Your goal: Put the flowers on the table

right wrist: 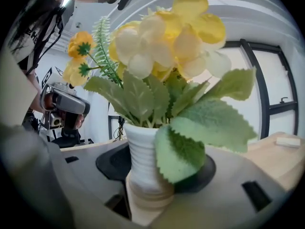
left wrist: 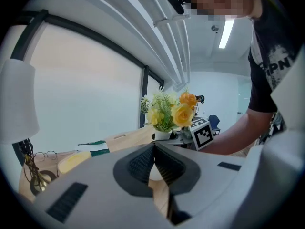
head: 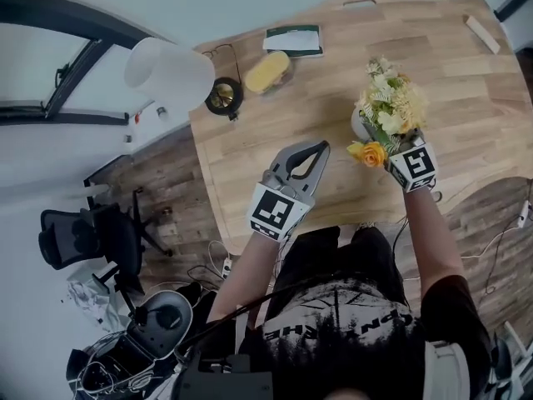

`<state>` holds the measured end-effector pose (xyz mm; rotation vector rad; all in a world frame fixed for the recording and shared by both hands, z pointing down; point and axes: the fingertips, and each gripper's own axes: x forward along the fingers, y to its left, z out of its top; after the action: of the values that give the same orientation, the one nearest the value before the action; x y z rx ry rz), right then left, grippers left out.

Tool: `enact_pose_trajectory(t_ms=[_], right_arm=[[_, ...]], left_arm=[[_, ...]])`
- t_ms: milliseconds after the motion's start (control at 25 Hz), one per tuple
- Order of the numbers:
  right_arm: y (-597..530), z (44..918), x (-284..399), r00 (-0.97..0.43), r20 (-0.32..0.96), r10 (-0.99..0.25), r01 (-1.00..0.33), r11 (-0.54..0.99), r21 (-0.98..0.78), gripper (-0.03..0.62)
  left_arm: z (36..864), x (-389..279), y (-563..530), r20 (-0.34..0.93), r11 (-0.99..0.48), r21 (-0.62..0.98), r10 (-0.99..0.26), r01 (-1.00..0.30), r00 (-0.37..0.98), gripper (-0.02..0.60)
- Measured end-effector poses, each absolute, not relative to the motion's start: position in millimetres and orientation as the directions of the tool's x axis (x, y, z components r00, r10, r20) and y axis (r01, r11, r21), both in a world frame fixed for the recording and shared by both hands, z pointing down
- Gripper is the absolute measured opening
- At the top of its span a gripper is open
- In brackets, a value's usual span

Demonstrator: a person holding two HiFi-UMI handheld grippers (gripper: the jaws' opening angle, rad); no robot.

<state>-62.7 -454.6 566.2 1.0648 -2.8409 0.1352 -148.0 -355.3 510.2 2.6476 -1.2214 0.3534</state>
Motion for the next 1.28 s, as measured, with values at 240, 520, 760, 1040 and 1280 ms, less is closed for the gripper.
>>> enact_pose_trajectory(t_ms=[240,520,760,1040,1280], right_arm=[[-465,575,-78,-0.762,0.093,-0.641,-0.646,0.762,-0.043,0.242],[-453,573,-87,-0.784,0.089,-0.615,-0.617,0.787,0.008,0.242],[-451,575,-87,-0.775,0.099,-0.624,-0.626,0.779,0.008,0.242],[-450,580,-85,-0.764,0.114,-0.635,-0.638,0.77,0.009,0.288],[-451,582,-83,-0.744,0.133,-0.654,-0.661,0.75,-0.007,0.33]], left_arm=[[532,-149,-360,0.324,-0.634,0.103,-0.707,-0.766,0.628,0.013],[537,-148,-360,0.324,-0.639,0.113,-0.701,-0.761,0.636,0.013],[546,-154,-350,0.337,-0.625,0.127,-0.703,-0.77,0.626,0.013],[547,-149,-338,0.342,-0.634,0.132,-0.692,-0.762,0.636,0.013],[553,-152,-330,0.36,-0.633,0.139,-0.684,-0.761,0.635,0.014]])
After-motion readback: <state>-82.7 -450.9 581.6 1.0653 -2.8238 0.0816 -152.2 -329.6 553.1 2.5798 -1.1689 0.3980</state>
